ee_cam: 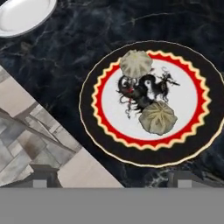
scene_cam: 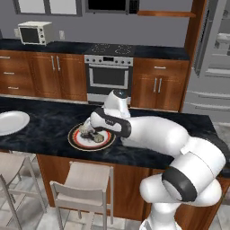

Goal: Place two dumplings into each of the tupperware containers and then place the containers in the fridge.

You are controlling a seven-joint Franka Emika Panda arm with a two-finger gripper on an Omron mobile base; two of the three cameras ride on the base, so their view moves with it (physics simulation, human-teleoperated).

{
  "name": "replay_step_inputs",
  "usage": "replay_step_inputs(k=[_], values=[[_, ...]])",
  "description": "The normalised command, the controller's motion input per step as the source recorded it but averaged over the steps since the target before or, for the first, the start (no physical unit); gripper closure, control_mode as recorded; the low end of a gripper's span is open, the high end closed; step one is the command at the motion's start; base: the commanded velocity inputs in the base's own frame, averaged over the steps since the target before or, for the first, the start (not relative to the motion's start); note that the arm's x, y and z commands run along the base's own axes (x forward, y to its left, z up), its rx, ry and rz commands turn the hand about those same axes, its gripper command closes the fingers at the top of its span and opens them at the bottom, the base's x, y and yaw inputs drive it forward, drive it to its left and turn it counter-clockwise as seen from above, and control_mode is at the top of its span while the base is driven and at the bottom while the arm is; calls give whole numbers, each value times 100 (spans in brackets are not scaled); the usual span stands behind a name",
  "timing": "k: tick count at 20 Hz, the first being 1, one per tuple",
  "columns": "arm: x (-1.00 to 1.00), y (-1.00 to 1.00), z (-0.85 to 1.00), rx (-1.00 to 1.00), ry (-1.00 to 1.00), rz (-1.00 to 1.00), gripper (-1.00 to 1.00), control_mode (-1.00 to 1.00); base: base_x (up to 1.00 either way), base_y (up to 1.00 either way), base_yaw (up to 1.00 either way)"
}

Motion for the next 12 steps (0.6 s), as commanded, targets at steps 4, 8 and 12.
replay_step_inputs(k=[4, 8, 12], values=[[79, 3, 0, 0, -2, 0, -100, -100, 0, 0, 0], [56, 12, -35, -10, 0, 3, -100, -100, 0, 0, 0], [45, 34, -46, -16, 0, 8, -100, -100, 0, 0, 0]])
